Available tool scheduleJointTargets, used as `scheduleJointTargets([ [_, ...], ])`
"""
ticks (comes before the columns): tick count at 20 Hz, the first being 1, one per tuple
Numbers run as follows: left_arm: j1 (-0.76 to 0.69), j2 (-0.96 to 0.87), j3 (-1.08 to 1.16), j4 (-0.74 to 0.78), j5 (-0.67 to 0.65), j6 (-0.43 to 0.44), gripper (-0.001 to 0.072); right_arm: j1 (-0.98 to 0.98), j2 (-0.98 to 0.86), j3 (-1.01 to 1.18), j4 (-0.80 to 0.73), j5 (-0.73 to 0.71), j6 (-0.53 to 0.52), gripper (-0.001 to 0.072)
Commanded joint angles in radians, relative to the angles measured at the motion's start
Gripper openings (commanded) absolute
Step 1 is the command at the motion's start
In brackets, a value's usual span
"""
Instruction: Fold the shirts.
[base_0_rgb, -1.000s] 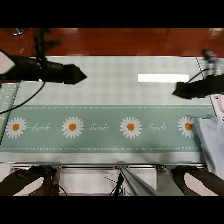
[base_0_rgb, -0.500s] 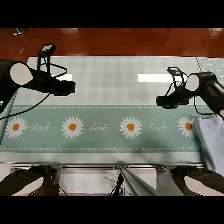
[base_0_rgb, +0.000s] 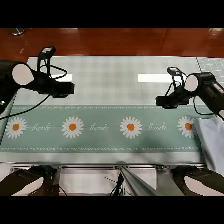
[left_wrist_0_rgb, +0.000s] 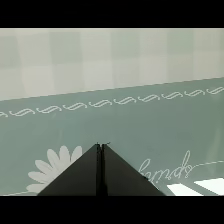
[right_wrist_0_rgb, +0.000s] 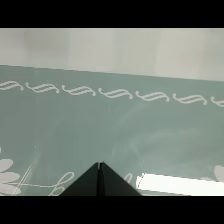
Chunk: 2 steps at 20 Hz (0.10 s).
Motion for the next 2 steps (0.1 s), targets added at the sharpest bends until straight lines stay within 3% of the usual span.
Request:
scheduleJointTargets([
  [1,0.001,0.0,0.0,0.002,-0.002,-0.001,0.0021,0.001,0.0,0.0,-0.001,0.0,0.0,0.0026],
  [2,0.001,0.0,0.0,0.002,-0.002,-0.001,0.0021,0.001,0.0,0.0,-0.002,0.0,0.0,0.0026],
])
